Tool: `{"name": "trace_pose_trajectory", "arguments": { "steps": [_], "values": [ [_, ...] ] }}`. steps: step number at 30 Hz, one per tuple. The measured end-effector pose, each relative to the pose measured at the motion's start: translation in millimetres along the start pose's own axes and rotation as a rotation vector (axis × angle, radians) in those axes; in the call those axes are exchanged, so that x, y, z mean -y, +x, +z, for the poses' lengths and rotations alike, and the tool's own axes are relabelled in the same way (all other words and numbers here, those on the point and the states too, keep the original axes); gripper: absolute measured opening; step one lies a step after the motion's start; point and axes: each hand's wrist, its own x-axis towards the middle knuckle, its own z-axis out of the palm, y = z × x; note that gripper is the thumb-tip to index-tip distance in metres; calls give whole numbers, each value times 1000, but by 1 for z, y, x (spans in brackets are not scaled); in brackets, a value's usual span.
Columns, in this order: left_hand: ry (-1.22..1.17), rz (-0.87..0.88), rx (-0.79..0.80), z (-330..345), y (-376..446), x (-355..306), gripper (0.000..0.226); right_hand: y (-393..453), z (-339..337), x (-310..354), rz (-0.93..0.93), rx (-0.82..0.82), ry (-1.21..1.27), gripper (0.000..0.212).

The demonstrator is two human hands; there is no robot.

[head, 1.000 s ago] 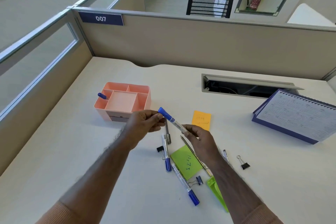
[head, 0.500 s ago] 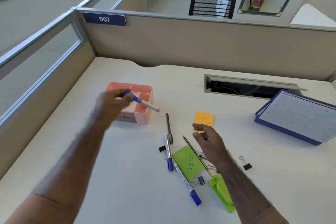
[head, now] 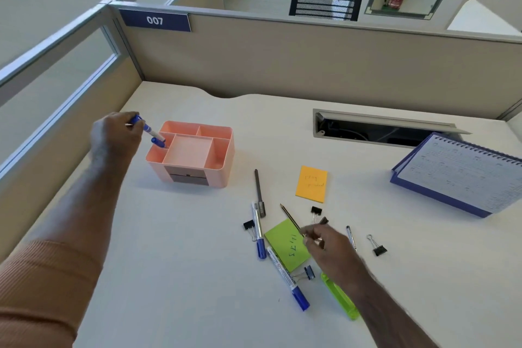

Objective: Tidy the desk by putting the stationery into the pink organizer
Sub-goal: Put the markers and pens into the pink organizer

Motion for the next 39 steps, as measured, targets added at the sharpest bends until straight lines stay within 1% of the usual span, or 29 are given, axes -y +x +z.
{"name": "trace_pose_trajectory", "arguments": {
  "steps": [2, 5, 8, 11, 12, 14, 16, 21, 23, 24, 26, 27, 29, 31, 32, 33, 34, 37, 39],
  "values": [
    [15, -4, 42, 9, -2, -1, 25, -12, 11, 2, 24, 86, -191, 12],
    [70, -48, 114, 22, -2, 3, 27, -29, 25, 5, 52, 162, -406, 12],
    [169, -127, 162, 28, -3, 5, 29, -42, 38, 4, 57, 176, -540, 25],
    [214, -177, 204, 32, -5, 4, 29, -48, 49, 0, 58, 161, -635, 34],
    [215, -187, 222, 34, -4, 5, 29, -49, 53, -3, 39, 128, -664, 37],
    [232, -203, 269, 37, -4, 10, 29, -50, 55, -5, -10, 57, -717, 35],
    [218, -218, 304, 39, -4, 12, 28, -50, 57, -5, -7, 53, -703, 31],
    [118, -250, 325, 40, -8, 9, 36, -44, 56, -6, 38, 91, -703, 32],
    [35, -280, 279, 35, -12, 4, 39, -43, 54, -2, 89, 137, -645, 24],
    [-6, -287, 234, 32, -14, 1, 39, -41, 52, -3, 130, 144, -598, 21],
    [-72, -266, 119, 26, -21, -7, 38, -40, 46, -6, 212, 143, -469, 21],
    [-98, -242, 57, 24, -25, -10, 38, -40, 42, -10, 250, 135, -369, 21],
    [-148, -198, -43, 21, -35, -16, 37, -37, 31, -11, 311, 150, -76, 21],
    [-224, -147, -81, 22, -50, -26, 34, -32, 18, -6, 339, 193, 204, 21],
    [-271, -117, -63, 24, -61, -33, 32, -28, 13, -2, 336, 197, 332, 19],
    [-324, -101, -16, 25, -75, -44, 29, -23, 8, 3, 324, 188, 448, 16],
    [-381, -105, 68, 26, -92, -56, 25, -18, 4, 9, 306, 173, 552, 12],
    [-614, -125, 439, 31, -145, -90, 19, -3, 0, 33, 237, 139, 799, 11],
    [-805, -214, 653, 29, -175, -110, 16, 5, 0, 49, 193, 96, 901, 13]
  ]
}}
